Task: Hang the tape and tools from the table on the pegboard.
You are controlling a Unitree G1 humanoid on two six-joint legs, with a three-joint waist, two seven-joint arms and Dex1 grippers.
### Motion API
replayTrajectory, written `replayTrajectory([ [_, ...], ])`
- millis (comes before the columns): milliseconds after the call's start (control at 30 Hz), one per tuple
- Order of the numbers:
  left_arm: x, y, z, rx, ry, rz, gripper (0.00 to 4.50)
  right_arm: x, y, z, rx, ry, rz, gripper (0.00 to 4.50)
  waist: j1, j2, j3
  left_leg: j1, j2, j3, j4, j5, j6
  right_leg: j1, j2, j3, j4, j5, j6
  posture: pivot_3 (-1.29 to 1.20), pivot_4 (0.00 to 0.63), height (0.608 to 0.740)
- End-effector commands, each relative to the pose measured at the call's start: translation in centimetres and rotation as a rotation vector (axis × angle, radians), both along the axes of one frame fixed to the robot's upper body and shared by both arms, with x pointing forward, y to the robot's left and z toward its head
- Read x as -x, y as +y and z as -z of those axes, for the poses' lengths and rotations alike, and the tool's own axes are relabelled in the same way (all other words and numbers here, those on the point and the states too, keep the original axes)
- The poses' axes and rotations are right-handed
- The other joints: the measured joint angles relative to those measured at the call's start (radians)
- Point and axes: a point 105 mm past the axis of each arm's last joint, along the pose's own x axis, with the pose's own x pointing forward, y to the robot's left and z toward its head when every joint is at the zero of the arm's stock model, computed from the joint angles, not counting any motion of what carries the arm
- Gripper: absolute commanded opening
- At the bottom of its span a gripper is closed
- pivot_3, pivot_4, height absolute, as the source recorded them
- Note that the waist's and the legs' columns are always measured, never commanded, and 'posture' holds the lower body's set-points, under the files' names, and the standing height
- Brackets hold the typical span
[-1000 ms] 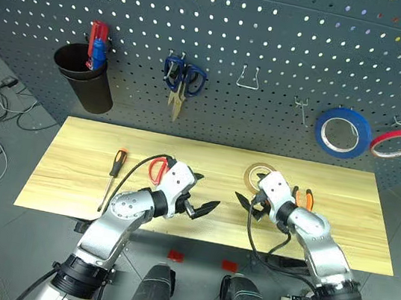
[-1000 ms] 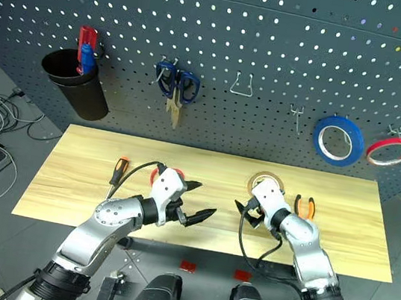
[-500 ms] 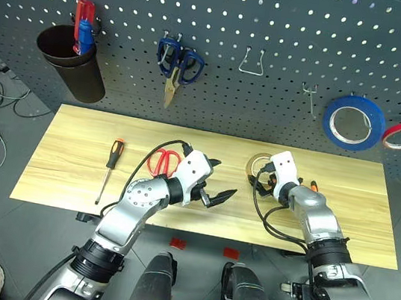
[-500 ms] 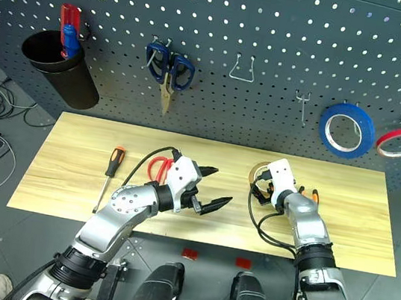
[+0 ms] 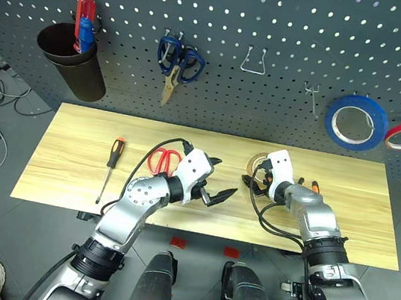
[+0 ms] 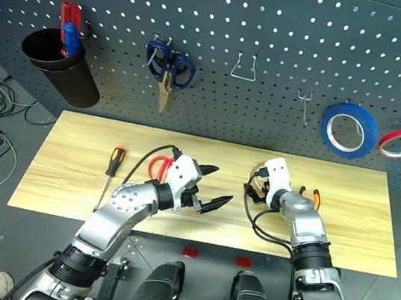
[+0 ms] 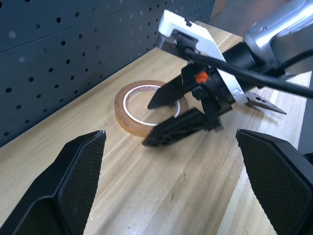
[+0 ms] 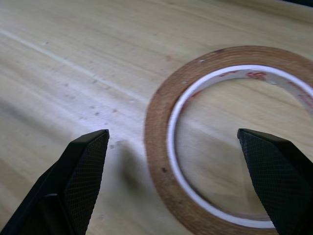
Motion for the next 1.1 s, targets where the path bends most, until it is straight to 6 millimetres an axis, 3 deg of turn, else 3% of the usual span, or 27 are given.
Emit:
replayTrajectory([
  [33, 0.3, -0.4, -0.7, 0.015, -0.028, 0.019, 4.50, 0.6, 0.0, 0.7, 0.063, -0.016, -0.046, 4.48, 0.000, 0.000, 0.000, 0.000, 0.000, 0.000, 0.000, 0.000, 0.000, 0.000, 0.000, 0.000, 0.000, 0.000, 0.000, 0.15, 0.414, 0.740],
  [133, 0.2, -0.4, -0.8, 0.021, -0.026, 0.013, 4.50, 0.8, -0.5, 1.5, 0.142, -0.028, -0.056, 3.91, 0.000, 0.000, 0.000, 0.000, 0.000, 0.000, 0.000, 0.000, 0.000, 0.000, 0.000, 0.000, -0.001, 0.000, 0.000, 0.15, 0.411, 0.740],
  [467, -0.1, -0.4, -1.0, 0.021, -0.030, 0.018, 4.50, 0.2, -1.4, 1.7, 0.221, -0.070, -0.033, 0.54, 0.000, 0.000, 0.000, 0.000, 0.000, 0.000, 0.000, 0.000, 0.000, 0.000, 0.000, 0.000, -0.001, 0.000, 0.000, 0.14, 0.394, 0.740],
  [700, 0.3, -1.0, -1.2, 0.028, -0.032, 0.050, 4.50, 0.6, -1.2, -0.2, 0.210, -0.170, -0.054, 0.46, 0.000, 0.000, 0.000, 0.000, 0.000, 0.000, 0.000, 0.000, -0.001, 0.000, 0.000, -0.001, -0.002, 0.000, 0.000, 0.12, 0.360, 0.740],
  [1000, 3.3, -0.1, -2.2, 0.075, -0.012, 0.093, 4.50, 5.9, -1.1, -4.8, 0.219, -0.452, -0.062, 0.46, 0.000, 0.000, -0.004, -0.003, 0.001, -0.001, -0.003, 0.004, -0.007, -0.001, -0.001, -0.002, -0.006, 0.000, 0.000, 0.09, 0.286, 0.740],
  [1100, 3.6, 0.5, -3.8, 0.114, -0.038, 0.065, 4.50, 7.9, -1.2, -7.1, 0.247, -0.622, -0.033, 0.46, 0.000, 0.001, -0.012, -0.003, 0.000, -0.002, -0.002, 0.005, -0.009, -0.001, -0.001, -0.002, -0.006, 0.000, 0.001, 0.07, 0.251, 0.740],
])
